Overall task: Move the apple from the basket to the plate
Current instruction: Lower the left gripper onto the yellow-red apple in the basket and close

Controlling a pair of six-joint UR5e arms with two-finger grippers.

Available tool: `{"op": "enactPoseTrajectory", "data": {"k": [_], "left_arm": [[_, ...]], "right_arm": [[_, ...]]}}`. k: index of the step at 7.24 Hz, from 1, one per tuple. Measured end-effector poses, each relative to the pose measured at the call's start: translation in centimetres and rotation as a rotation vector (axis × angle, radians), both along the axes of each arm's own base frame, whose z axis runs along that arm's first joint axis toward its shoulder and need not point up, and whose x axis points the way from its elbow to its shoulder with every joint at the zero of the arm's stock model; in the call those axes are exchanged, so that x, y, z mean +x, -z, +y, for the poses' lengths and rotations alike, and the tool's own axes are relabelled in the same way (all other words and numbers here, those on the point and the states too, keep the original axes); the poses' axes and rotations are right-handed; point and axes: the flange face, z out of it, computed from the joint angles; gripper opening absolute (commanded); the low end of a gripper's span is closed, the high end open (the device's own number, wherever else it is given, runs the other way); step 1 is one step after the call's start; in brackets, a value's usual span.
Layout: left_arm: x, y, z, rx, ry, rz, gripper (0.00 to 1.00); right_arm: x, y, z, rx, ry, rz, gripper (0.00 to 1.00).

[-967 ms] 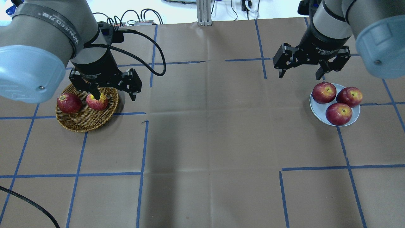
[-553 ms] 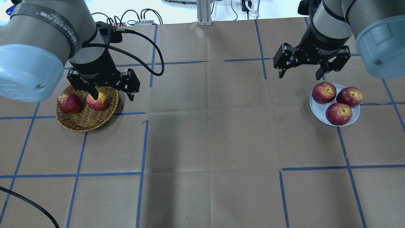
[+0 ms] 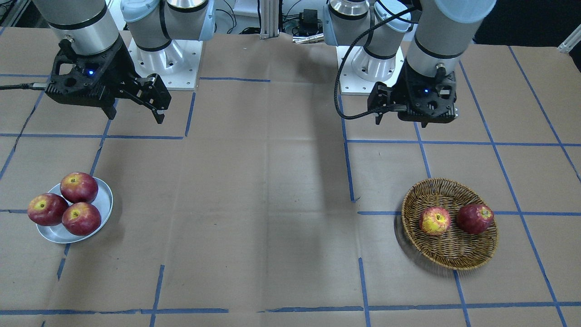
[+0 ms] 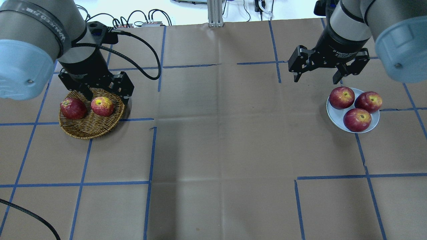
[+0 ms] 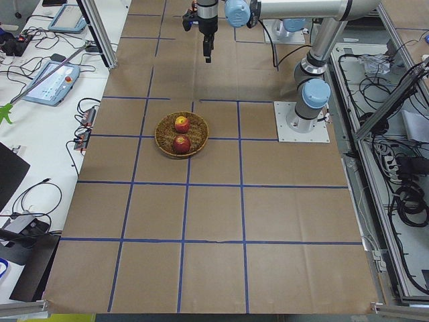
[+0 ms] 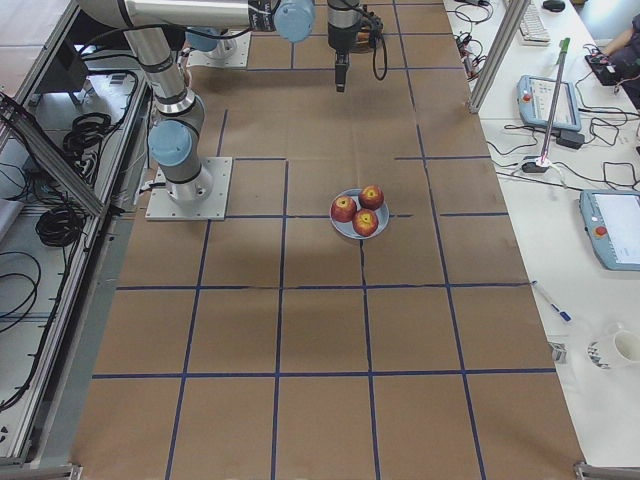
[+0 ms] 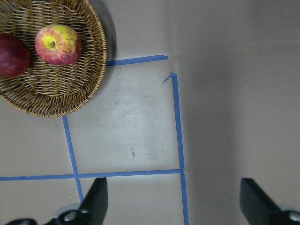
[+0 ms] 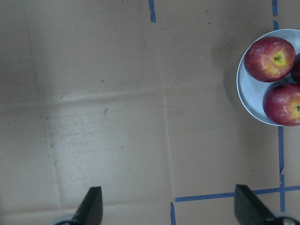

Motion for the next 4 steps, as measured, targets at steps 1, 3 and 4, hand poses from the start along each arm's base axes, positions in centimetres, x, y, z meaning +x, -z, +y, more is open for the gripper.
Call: {"op": "enactPoseTrajectory", "data": {"k": [1, 3, 4], "left_arm": [[3.4, 0.5, -1.2, -0.004, 0.018, 0.004, 0.99], [9.1, 3.5, -4.8, -0.02, 0.058, 0.008, 0.99], [11.1, 6.4, -7.0, -0.023, 0.062, 0.011, 0.99]], "right_arm": [[0.0, 0.0, 0.0, 0.0, 0.0, 0.0, 1.0], [0.0, 0.0, 0.0, 0.0, 0.001, 0.001, 1.0], [0.0, 0.0, 0.0, 0.0, 0.001, 0.001, 1.0]]}}
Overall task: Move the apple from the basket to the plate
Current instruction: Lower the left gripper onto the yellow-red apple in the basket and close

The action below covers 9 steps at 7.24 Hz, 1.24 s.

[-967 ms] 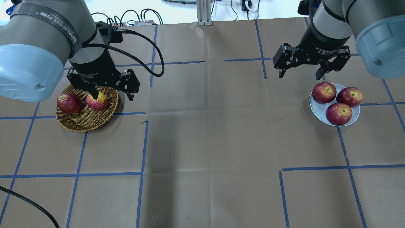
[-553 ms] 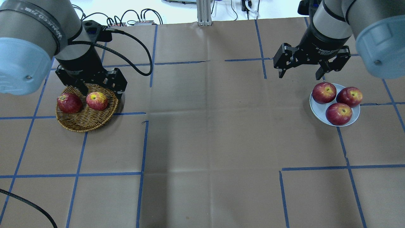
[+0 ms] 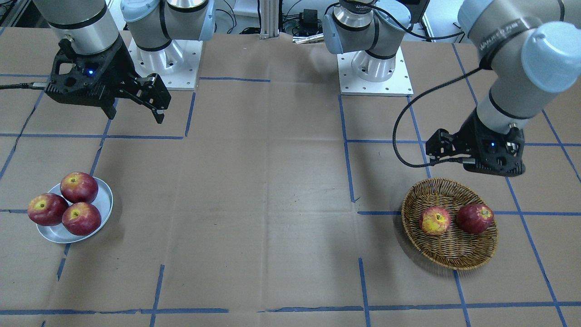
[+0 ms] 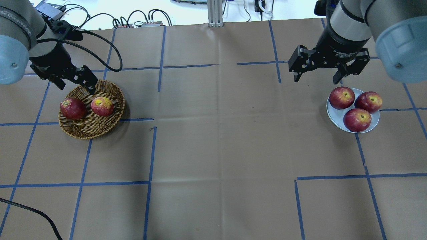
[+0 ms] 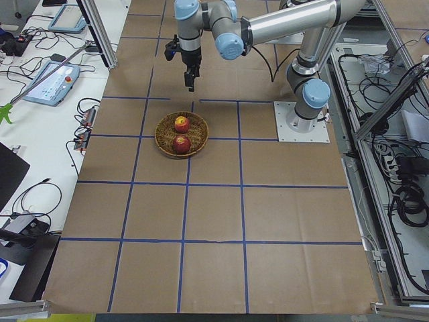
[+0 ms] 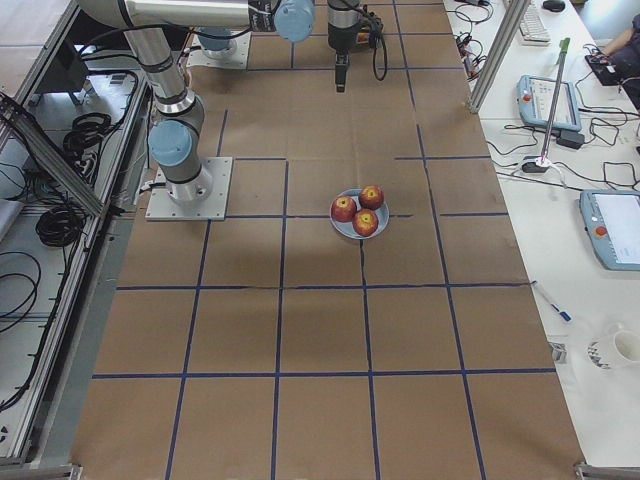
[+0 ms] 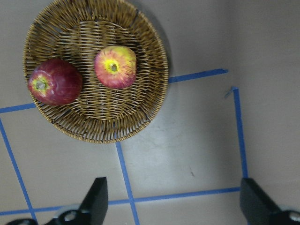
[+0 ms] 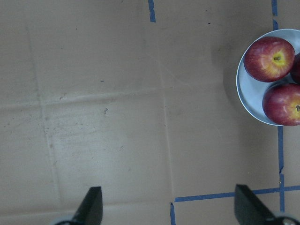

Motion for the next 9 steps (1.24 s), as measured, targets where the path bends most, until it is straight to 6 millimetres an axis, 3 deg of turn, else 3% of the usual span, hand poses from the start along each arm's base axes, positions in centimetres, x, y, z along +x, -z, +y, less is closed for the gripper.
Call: {"op": "enactPoseTrajectory", "data": {"k": [2, 4, 6, 9], "left_arm": [[2.1, 6.7, -3.7, 0.018, 0.001, 0.009, 0.99], [3.8, 11.5, -5.6, 0.035, -0.016, 0.017, 0.99], [4.8, 13.8, -5.9, 0.061, -0.039, 0.027, 0.99], [4.8, 16.0, -6.3, 0.078, -0.064, 0.055, 0.99]], "right_arm": [[0.0, 0.0, 0.0, 0.0, -0.001, -0.001, 1.0], [0.0, 0.0, 0.0, 0.0, 0.0, -0.001, 1.0], [0.0, 0.0, 0.0, 0.0, 0.0, -0.001, 1.0], [0.0, 0.0, 0.0, 0.001, 0.0, -0.001, 1.0]]}}
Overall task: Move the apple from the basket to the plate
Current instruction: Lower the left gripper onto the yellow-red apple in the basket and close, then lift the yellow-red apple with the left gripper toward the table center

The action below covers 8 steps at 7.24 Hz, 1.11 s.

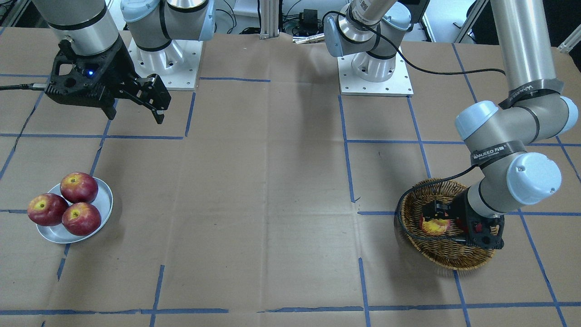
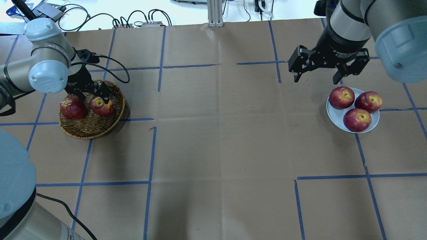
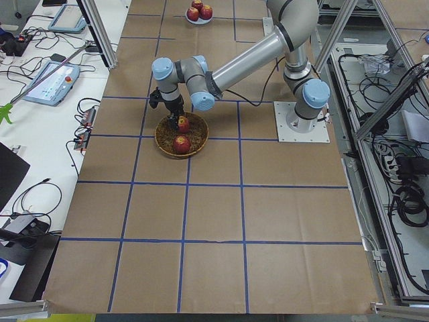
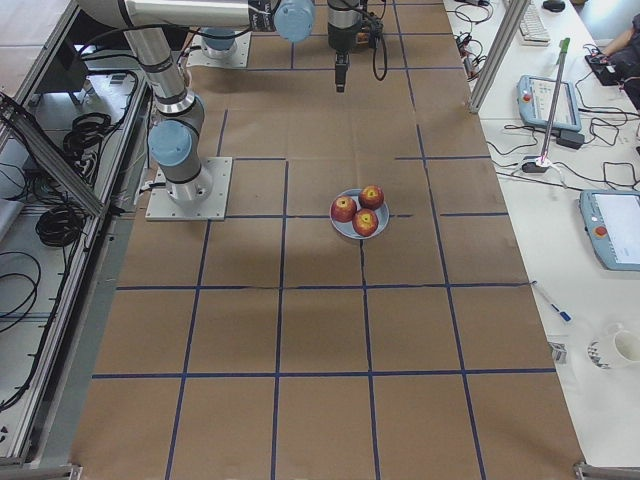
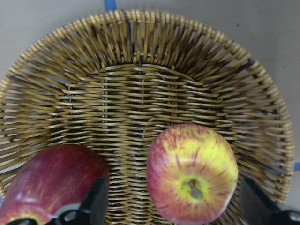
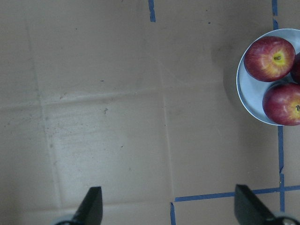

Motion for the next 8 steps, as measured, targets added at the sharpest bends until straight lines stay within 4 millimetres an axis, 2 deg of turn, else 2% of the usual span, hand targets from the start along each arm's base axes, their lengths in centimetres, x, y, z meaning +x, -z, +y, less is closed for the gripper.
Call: {"op": "enactPoseTrajectory", "data": {"k": [1, 2, 3, 4, 5, 6, 7, 8], "left_arm": [[-0.2, 0.8, -0.1, 0.007, -0.01, 0.019, 0.99], [-0.3, 1.8, -0.2, 0.02, -0.013, 0.031, 0.93], [-0.3, 2.6, -0.2, 0.033, -0.014, 0.036, 0.75], [-0.3, 3.2, -0.2, 0.043, -0.013, 0.037, 0.65], [-0.3, 3.4, -0.2, 0.05, -0.012, 0.036, 0.64], [-0.4, 3.0, -0.2, 0.049, -0.01, 0.031, 0.64], [-0.6, 1.4, -0.3, 0.036, -0.014, 0.022, 0.64], [-1.3, -1.5, -0.3, 0.01, -0.038, 0.008, 0.65]], "right_arm": [[0.0, 0.0, 0.0, 0.0, 0.0, 0.0, 1.0], [0.0, 0.0, 0.0, 0.0, -0.001, 0.0, 1.0], [0.0, 0.0, 0.0, 0.0, -0.001, 0.0, 1.0], [0.0, 0.0, 0.0, -0.001, -0.001, 0.0, 1.0], [0.0, 0.0, 0.0, -0.001, -0.001, 0.0, 1.0], [0.0, 0.0, 0.0, -0.001, -0.001, 0.0, 1.0], [0.0, 0.0, 0.0, -0.001, -0.001, 0.0, 1.0], [0.0, 0.0, 0.0, -0.001, -0.001, -0.001, 1.0]]}}
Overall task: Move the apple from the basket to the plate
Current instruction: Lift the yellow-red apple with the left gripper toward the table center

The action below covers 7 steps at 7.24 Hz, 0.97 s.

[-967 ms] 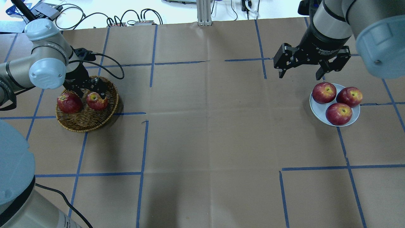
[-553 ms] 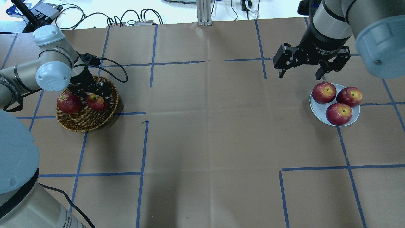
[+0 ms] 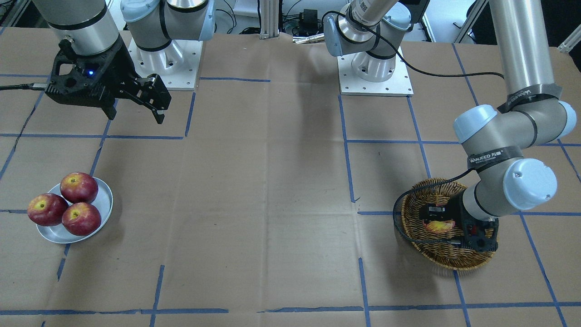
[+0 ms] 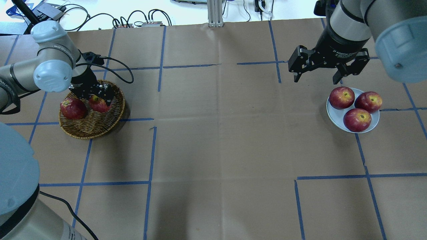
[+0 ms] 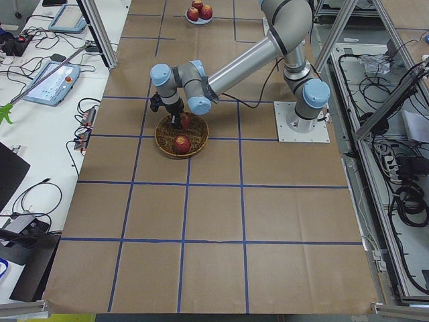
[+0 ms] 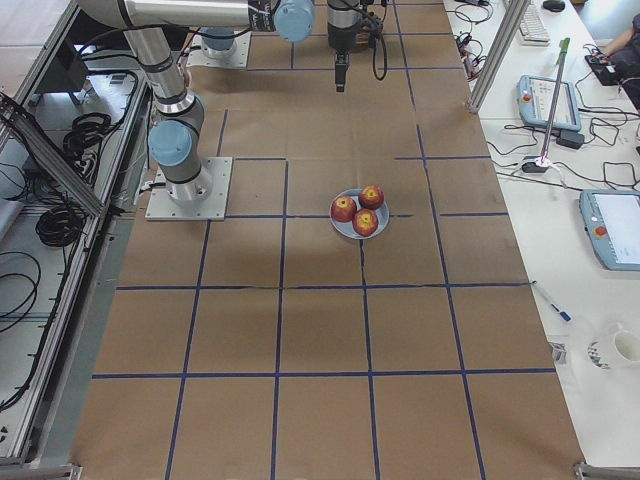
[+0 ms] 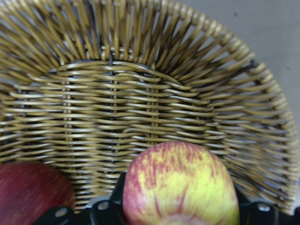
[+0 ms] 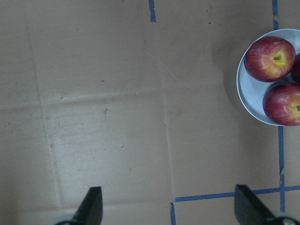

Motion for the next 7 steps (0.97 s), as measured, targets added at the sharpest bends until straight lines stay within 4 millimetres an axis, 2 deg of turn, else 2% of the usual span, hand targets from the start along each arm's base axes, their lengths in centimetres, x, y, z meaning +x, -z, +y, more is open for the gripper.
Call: {"op": "enactPoseTrajectory", "data": {"k": [1, 2, 3, 5, 7], "left_arm": [[-2.3, -3.3, 0.2, -0.037, -0.022, -0.018, 0.65], [-6.9, -5.6, 0.6, -0.066, -0.033, -0.041, 0.64], [-12.7, -6.3, 1.3, -0.077, -0.055, -0.061, 0.64], [-24.3, -5.0, 3.4, -0.074, -0.146, -0.075, 0.64], [-33.6, -2.3, 4.4, -0.059, -0.215, -0.055, 0.63]], "right_arm": [[0.0, 0.0, 0.0, 0.001, 0.0, 0.0, 1.0], [-0.1, 0.0, 0.0, 0.001, 0.001, 0.0, 1.0], [-0.1, 0.0, 0.0, 0.001, 0.0, 0.0, 1.0], [0.0, 0.0, 0.0, 0.001, 0.0, 0.0, 1.0], [0.0, 0.0, 0.0, 0.001, 0.0, 0.0, 1.0]]}}
